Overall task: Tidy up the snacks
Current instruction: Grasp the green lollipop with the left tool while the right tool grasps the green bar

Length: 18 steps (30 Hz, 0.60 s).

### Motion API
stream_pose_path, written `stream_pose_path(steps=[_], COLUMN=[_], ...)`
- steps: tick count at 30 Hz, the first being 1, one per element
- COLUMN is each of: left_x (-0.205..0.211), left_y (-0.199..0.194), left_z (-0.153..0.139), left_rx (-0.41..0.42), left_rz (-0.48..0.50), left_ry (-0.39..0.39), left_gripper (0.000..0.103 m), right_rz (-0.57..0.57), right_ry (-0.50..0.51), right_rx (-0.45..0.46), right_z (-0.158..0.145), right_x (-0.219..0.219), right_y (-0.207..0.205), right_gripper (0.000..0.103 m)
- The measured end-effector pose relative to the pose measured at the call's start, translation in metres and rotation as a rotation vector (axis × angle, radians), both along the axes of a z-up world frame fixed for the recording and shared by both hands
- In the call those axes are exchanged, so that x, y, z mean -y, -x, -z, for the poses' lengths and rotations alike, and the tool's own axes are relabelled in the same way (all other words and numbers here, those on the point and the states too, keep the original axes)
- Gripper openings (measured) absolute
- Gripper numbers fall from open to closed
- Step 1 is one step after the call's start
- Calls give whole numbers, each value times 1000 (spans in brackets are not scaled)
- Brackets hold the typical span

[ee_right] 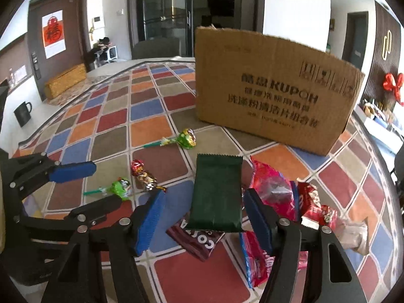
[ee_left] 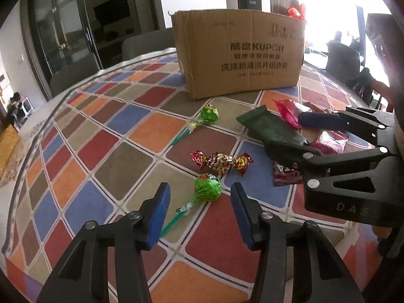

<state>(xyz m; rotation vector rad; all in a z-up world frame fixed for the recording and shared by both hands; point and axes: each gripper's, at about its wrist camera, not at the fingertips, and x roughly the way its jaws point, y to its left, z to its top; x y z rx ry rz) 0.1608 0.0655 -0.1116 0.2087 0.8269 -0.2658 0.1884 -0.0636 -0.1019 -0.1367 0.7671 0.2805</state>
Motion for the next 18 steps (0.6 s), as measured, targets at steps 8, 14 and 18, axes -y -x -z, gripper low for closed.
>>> stream_pose_path(steps=[8,14,18], left_x=[-1,-3,-4], left_y=[-12,-19,-18], left_z=[8,13,13], left_rx=[-52,-82,-90], left_rz=[-13,-32,-50], left_ry=[57,79,99], left_gripper=[40,32,27], right_rz=[30,39,44], right_ry=[3,35,57], right_rx=[-39,-33,-51], right_z=[9,14,19], right_x=[-1,-4,-5], right_y=[-15,-19,-22], right_gripper=[62,59,48])
